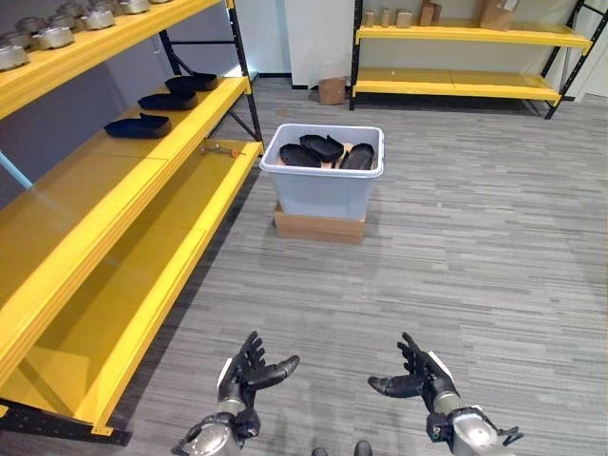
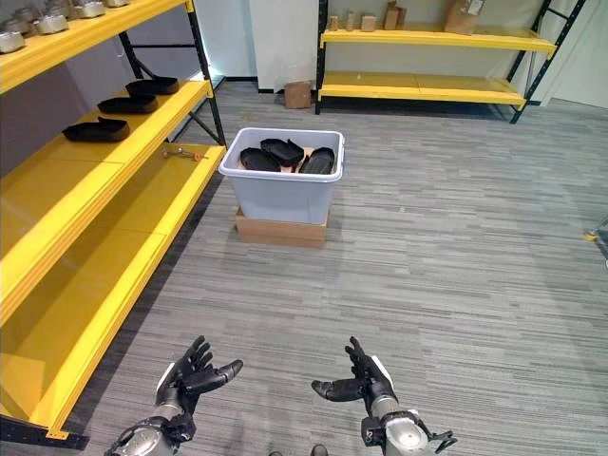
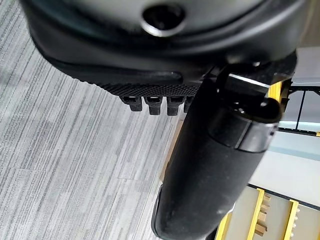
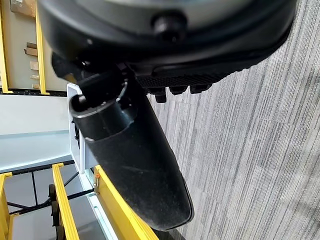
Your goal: Move parts from the plastic box to the shelf.
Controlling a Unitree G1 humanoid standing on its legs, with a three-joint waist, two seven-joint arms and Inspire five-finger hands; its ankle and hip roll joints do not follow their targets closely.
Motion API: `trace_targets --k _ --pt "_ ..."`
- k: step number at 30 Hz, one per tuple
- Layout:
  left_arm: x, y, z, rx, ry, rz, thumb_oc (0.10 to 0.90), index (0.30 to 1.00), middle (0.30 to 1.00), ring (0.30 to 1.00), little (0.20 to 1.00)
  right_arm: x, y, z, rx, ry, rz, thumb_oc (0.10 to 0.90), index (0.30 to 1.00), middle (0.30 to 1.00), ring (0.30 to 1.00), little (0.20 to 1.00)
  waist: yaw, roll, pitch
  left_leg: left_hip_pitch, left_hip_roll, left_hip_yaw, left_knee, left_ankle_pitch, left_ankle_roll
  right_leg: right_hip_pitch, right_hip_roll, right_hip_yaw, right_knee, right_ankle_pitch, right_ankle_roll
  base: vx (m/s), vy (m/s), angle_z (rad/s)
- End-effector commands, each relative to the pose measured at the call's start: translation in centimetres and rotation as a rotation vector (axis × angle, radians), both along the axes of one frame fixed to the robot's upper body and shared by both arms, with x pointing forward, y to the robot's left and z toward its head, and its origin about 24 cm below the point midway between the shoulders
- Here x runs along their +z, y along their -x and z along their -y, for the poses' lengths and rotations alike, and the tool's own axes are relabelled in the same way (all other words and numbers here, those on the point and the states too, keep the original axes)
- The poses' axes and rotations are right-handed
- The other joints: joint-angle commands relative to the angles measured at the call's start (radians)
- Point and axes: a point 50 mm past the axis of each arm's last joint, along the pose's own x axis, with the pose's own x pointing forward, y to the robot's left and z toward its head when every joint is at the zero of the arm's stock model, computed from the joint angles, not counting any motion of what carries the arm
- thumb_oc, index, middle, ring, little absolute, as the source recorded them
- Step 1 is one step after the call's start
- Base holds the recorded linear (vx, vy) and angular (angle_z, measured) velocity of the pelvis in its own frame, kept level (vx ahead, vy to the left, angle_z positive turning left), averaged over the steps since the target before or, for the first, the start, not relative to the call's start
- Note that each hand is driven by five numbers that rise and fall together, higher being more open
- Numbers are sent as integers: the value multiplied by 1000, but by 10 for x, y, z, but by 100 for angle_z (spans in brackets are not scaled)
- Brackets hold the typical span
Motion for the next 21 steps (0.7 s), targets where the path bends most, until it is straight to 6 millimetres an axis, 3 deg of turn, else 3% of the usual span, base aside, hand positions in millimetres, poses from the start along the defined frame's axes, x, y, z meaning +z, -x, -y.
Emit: trace_targets --k 1,21 --pt "32 -32 -5 0 -44 209 900 1000 1000 1000 1000 34 -33 -15 38 -62 215 900 1000 1000 1000 1000 13 -51 -43 12 83 -50 -9 -22 -72 34 -92 29 7 -31 119 0 0 0" --pt "33 -34 -3 1 -30 216 900 1000 1000 1000 1000 34 -35 -14 37 -53 218 900 1000 1000 1000 1000 12 -56 -35 18 86 -47 -9 -31 -69 41 -92 28 7 -38 120 0 0 0"
